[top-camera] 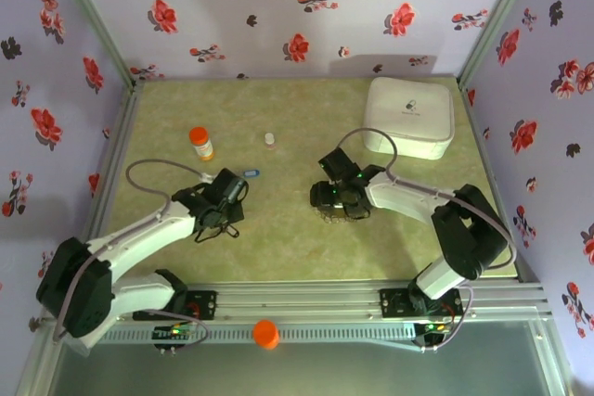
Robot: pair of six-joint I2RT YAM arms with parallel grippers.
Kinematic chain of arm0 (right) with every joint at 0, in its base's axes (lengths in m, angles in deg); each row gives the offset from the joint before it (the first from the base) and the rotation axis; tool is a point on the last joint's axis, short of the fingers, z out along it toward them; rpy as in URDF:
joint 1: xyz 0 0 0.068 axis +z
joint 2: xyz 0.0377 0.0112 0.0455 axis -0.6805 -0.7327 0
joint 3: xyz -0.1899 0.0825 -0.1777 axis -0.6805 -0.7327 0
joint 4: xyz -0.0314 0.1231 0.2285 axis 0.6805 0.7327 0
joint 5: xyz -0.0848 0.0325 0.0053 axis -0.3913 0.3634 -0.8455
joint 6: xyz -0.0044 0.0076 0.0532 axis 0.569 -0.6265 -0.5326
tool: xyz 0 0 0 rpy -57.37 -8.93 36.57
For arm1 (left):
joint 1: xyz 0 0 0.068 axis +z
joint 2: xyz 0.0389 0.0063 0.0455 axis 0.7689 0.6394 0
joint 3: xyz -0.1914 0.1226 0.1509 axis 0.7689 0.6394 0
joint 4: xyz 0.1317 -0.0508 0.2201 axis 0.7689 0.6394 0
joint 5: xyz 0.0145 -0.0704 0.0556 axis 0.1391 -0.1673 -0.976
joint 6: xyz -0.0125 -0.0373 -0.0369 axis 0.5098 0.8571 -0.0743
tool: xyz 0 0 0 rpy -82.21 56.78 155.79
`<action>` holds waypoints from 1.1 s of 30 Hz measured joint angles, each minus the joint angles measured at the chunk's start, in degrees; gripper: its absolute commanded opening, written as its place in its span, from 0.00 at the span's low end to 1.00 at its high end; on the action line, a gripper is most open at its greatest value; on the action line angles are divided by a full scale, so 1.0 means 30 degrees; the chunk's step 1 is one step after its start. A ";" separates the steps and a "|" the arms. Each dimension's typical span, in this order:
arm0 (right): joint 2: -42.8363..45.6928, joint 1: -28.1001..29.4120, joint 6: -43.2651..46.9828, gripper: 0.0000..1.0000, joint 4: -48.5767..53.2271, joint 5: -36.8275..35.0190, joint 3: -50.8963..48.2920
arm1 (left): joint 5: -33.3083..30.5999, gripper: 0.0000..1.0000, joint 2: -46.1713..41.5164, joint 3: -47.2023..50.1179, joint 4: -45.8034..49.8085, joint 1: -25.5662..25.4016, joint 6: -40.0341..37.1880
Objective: Put the keys on the keyring
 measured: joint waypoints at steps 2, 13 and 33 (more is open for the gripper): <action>0.0459 0.0299 0.0022 0.60 0.0976 -0.0437 -0.0117 | 0.0000 0.32 -0.0299 0.0000 -0.0423 0.0000 -0.0007; 0.2747 0.0357 -0.1851 0.36 0.1945 0.0160 -0.2317 | 0.0379 0.35 0.0270 0.0313 -0.3752 0.0000 0.0015; 0.0350 0.0350 -0.3067 0.15 -0.0189 0.0379 -0.2331 | 0.0437 0.35 0.0168 0.0831 -0.4648 0.0000 0.0240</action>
